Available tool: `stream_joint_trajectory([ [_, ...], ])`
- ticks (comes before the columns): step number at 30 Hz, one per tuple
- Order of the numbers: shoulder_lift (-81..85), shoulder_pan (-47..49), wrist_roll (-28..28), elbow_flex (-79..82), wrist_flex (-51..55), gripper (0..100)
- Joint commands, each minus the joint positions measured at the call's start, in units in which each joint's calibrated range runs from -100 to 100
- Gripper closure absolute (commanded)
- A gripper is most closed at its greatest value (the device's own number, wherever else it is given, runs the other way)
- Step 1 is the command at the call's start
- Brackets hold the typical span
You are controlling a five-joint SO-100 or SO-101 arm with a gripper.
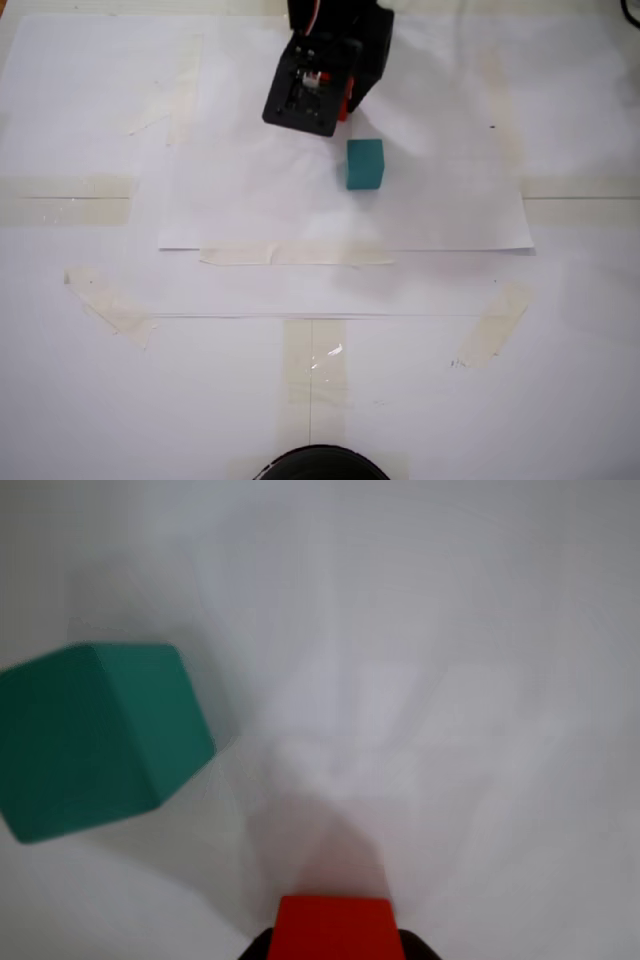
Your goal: Put the red cube on the top of the blue cube.
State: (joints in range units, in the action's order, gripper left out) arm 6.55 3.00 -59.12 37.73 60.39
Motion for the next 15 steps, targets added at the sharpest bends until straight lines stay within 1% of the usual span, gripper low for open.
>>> stream_joint_trajectory([
  [1,3.0,-1.9,2.8,-6.9,3.5,87],
  [7,2.8,-2.4,5.1,-14.0,8.1,87],
  [15,1.3,-1.8,6.5,-24.2,13.1,87],
])
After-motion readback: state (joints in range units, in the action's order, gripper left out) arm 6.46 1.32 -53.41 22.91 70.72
